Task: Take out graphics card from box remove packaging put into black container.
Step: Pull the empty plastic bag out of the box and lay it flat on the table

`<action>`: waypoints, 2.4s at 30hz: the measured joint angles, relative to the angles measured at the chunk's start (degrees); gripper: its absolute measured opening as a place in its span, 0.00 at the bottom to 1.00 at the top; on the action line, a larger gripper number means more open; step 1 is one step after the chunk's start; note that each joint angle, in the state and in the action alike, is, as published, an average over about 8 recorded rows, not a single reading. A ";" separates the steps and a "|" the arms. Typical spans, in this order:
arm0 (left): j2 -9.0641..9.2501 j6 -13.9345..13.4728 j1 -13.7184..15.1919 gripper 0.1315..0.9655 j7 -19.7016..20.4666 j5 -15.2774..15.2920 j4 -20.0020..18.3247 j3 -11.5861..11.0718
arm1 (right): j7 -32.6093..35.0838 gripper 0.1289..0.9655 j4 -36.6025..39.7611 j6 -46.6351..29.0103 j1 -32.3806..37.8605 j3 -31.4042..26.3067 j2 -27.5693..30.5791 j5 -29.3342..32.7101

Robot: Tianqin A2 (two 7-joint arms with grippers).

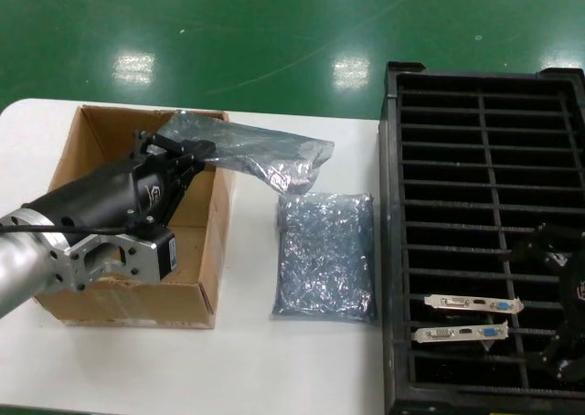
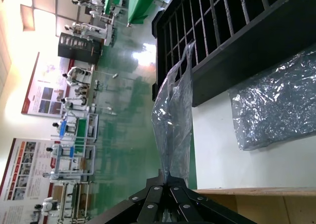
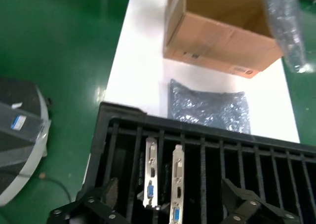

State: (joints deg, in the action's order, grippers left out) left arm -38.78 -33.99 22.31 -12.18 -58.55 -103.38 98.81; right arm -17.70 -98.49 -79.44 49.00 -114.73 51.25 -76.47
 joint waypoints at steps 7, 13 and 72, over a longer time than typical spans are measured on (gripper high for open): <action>0.00 0.00 0.00 0.01 0.00 0.00 0.00 0.00 | 1.44 0.75 -0.22 5.05 -5.00 5.53 1.22 -6.61; 0.00 0.00 0.00 0.01 0.00 0.00 0.00 0.00 | 5.52 0.85 1.60 12.97 -11.95 12.94 -0.16 -12.30; 37.33 -19.89 19.12 0.10 83.02 37.22 31.49 -10.01 | 16.11 1.00 10.37 21.39 -21.15 25.37 -8.16 -22.85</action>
State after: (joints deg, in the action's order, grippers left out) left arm -1.46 -53.88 41.43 70.84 -21.33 -71.89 88.80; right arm -1.58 -88.12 -58.05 27.85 -89.36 43.08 -99.32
